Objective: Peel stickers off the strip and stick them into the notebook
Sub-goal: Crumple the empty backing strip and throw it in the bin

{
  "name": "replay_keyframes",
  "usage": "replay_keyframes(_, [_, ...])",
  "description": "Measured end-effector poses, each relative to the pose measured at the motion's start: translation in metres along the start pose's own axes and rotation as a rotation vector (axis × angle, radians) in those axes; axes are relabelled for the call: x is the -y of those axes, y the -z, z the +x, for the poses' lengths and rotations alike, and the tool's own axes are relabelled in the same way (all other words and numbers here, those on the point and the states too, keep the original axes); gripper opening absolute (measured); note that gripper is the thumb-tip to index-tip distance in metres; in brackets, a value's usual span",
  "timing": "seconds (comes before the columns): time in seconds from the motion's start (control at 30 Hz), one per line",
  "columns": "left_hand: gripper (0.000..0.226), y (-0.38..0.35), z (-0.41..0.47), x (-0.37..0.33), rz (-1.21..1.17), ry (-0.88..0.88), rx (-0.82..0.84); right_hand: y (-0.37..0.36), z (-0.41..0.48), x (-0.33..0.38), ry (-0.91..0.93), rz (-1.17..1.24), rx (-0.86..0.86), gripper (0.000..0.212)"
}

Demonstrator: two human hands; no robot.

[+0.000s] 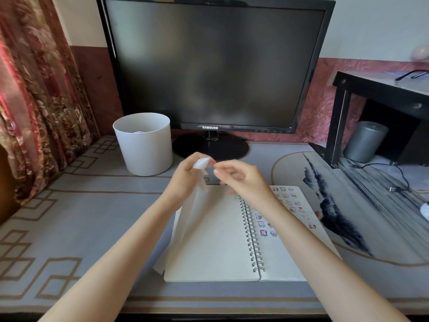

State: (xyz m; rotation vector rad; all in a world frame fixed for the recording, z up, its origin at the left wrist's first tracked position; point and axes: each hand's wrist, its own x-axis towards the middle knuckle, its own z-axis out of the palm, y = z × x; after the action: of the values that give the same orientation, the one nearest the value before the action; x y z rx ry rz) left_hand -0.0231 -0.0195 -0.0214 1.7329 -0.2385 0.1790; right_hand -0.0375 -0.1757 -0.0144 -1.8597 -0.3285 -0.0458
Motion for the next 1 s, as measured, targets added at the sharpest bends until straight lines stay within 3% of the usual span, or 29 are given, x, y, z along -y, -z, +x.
replay_keyframes(0.1, [0.017,-0.003,0.002,-0.006,-0.076,0.045,-0.132,-0.020,-0.019,0.004,-0.135,0.067,0.167,0.051])
replay_keyframes(0.2, [0.019,-0.009,0.005,-0.010,-0.114,0.126,-0.175,-0.043,-0.024,-0.004,-0.109,0.064,0.161,0.070])
replay_keyframes(0.27, [0.025,-0.010,0.005,-0.013,-0.157,0.198,-0.162,-0.049,-0.021,-0.006,-0.089,0.098,0.077,0.063])
replay_keyframes(0.4, [0.008,-0.003,0.001,-0.010,-0.072,0.243,-0.084,-0.041,-0.012,-0.006,-0.020,0.174,-0.032,0.023])
replay_keyframes(0.43, [0.014,-0.002,-0.001,-0.008,-0.072,0.257,-0.040,-0.037,-0.010,-0.007,-0.010,0.172,-0.055,0.018])
replay_keyframes(0.63, [0.049,-0.001,-0.010,0.000,-0.147,0.272,0.163,-0.027,-0.001,-0.007,-0.050,0.143,-0.198,0.016])
replay_keyframes(0.73, [0.067,-0.006,-0.011,0.004,-0.124,0.239,0.146,-0.029,0.002,-0.007,-0.038,-0.014,-0.282,0.022])
replay_keyframes(0.93, [0.023,-0.017,-0.016,0.004,-0.208,0.165,-0.053,-0.038,-0.001,-0.006,-0.002,0.208,-0.245,0.008])
replay_keyframes(1.0, [0.020,-0.016,-0.013,0.004,-0.240,0.166,-0.075,-0.039,-0.002,-0.005,0.016,0.284,-0.190,0.005])
